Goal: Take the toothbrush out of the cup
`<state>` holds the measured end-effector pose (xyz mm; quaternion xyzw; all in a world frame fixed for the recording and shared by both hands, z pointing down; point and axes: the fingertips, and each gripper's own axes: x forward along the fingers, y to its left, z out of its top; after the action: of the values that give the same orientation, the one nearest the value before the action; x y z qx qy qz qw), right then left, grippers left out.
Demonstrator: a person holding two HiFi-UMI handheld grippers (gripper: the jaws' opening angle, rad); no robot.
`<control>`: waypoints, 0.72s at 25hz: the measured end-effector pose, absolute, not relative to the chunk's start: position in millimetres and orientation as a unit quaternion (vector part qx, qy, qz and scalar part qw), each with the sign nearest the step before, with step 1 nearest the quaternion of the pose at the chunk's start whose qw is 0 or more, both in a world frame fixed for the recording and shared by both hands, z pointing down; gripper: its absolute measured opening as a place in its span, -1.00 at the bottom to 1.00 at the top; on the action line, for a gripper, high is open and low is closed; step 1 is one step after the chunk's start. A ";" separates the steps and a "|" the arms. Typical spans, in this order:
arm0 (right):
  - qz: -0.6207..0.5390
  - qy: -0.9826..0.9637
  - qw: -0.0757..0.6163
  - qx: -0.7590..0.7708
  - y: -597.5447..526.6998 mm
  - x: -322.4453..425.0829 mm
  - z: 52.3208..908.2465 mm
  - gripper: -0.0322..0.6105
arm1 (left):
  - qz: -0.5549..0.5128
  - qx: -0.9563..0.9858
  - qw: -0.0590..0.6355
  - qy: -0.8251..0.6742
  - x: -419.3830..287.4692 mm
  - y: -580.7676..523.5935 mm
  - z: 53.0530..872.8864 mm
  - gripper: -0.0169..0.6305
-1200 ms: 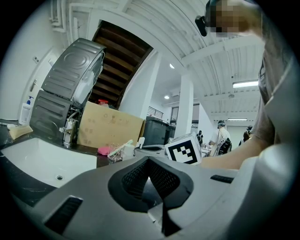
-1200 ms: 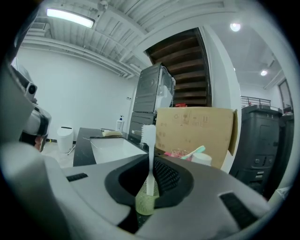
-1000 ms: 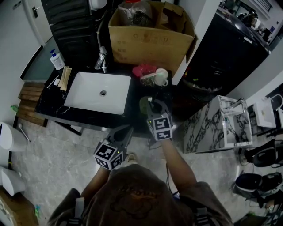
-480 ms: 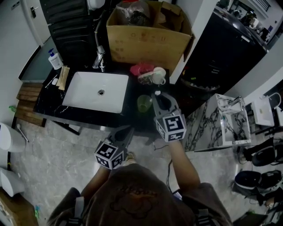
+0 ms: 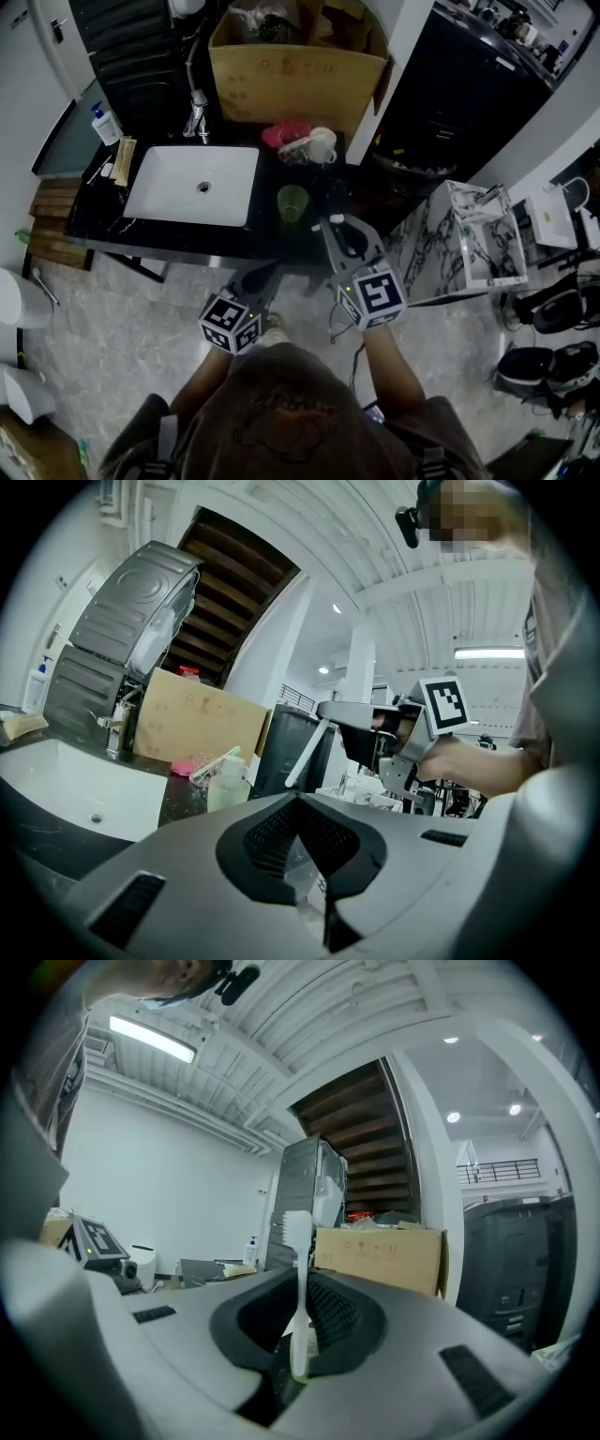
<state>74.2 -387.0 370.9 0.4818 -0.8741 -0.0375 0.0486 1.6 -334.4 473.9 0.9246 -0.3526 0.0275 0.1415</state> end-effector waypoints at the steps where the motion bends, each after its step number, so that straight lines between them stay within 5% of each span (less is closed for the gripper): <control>1: -0.037 -0.874 0.047 0.482 -378.4 76.1 373.0 -0.83 | 0.029 0.925 0.141 -0.352 3.8 -330.5 474.2 -0.95; 18: -0.009 -0.879 0.038 0.474 -234.6 97.2 414.8 -0.83 | 0.029 0.933 0.126 -0.336 31.0 -241.5 468.4 -0.95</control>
<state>97.2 -234.6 414.8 0.4745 -0.8794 -0.0090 0.0385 31.0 -241.5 468.4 0.9331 -0.3355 0.0290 0.1260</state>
